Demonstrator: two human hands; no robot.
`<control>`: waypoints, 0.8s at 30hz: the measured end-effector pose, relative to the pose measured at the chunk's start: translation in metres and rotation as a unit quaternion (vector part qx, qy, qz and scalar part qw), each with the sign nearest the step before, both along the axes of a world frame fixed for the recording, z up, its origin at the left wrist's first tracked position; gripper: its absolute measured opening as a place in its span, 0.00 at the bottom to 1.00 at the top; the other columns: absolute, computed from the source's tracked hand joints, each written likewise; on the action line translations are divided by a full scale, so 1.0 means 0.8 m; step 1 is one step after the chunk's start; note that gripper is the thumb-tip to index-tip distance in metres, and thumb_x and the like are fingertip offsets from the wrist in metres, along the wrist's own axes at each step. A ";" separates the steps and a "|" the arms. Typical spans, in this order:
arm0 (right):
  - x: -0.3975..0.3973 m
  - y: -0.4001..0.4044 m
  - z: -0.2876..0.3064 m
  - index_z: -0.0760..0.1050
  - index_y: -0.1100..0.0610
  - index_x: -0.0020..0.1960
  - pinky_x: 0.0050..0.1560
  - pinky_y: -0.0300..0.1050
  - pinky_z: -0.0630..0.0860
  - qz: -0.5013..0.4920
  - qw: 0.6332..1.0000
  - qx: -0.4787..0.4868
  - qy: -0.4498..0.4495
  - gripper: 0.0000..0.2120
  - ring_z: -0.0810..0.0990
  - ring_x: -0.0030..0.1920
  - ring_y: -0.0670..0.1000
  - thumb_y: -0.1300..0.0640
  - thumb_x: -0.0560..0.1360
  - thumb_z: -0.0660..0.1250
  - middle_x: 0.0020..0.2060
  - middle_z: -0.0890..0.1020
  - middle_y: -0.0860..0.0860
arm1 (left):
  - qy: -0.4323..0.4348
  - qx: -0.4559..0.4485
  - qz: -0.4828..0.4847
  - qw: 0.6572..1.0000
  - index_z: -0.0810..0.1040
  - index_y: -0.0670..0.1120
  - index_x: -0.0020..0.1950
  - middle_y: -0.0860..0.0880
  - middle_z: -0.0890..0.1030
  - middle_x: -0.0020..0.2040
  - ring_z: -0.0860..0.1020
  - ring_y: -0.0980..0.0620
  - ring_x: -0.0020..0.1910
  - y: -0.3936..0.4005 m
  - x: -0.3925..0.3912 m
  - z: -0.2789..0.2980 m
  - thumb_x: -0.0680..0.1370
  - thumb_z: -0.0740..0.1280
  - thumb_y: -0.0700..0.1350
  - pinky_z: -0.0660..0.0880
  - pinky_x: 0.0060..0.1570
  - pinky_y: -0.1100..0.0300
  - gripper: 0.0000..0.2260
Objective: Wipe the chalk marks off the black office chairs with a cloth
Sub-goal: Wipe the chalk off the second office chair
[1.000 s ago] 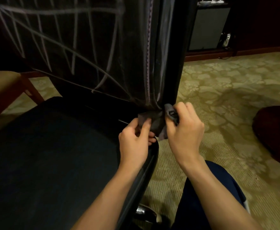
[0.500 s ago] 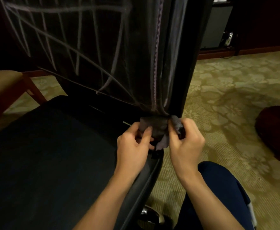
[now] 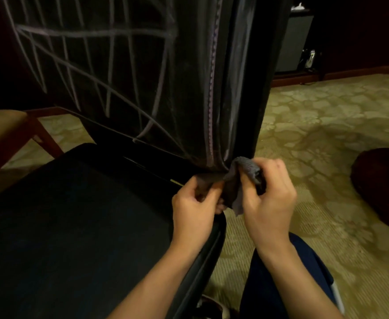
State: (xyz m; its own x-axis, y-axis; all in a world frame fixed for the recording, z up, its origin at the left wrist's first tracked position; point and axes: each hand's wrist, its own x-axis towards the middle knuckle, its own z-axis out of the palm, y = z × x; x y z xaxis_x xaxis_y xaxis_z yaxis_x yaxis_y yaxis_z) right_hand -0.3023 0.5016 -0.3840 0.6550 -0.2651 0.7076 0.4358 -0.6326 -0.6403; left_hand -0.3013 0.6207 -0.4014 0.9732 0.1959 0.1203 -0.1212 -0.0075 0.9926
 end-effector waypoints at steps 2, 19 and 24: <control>0.002 0.003 -0.011 0.76 0.61 0.48 0.37 0.37 0.70 -0.003 1.000 -0.016 0.017 0.03 0.72 0.37 0.46 0.65 0.76 0.69 0.41 0.75 0.50 | 0.029 0.006 0.015 0.999 0.84 0.47 0.48 0.44 0.84 0.35 0.82 0.50 0.31 0.004 0.003 -0.006 0.78 0.72 0.41 0.78 0.30 0.59 0.02; 0.022 -0.019 -0.004 0.72 0.56 0.46 0.29 0.54 0.73 0.036 0.994 -0.094 0.047 0.09 0.75 0.32 0.53 0.51 0.77 0.60 0.38 0.74 0.49 | 0.012 0.085 0.002 0.996 0.85 0.46 0.54 0.51 0.84 0.35 0.83 0.51 0.35 0.006 0.020 -0.016 0.79 0.70 0.41 0.80 0.37 0.59 0.06; 0.026 -0.028 0.015 0.68 0.50 0.47 0.31 0.53 0.73 0.047 0.982 -0.133 0.125 0.05 0.77 0.35 0.55 0.49 0.77 0.62 0.39 0.74 0.47 | 0.053 0.070 0.020 0.996 0.82 0.46 0.50 0.45 0.81 0.29 0.80 0.48 0.27 -0.003 0.020 -0.010 0.80 0.68 0.38 0.77 0.29 0.60 0.05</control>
State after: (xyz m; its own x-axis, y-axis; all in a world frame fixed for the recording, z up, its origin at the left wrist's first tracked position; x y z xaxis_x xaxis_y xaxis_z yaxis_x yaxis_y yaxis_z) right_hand -0.2817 0.4793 -0.3723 0.8299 -0.0221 0.5575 0.3509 -0.7563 -0.5522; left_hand -0.2850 0.6182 -0.4094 0.9737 0.2229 0.0469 -0.0133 -0.1499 0.9886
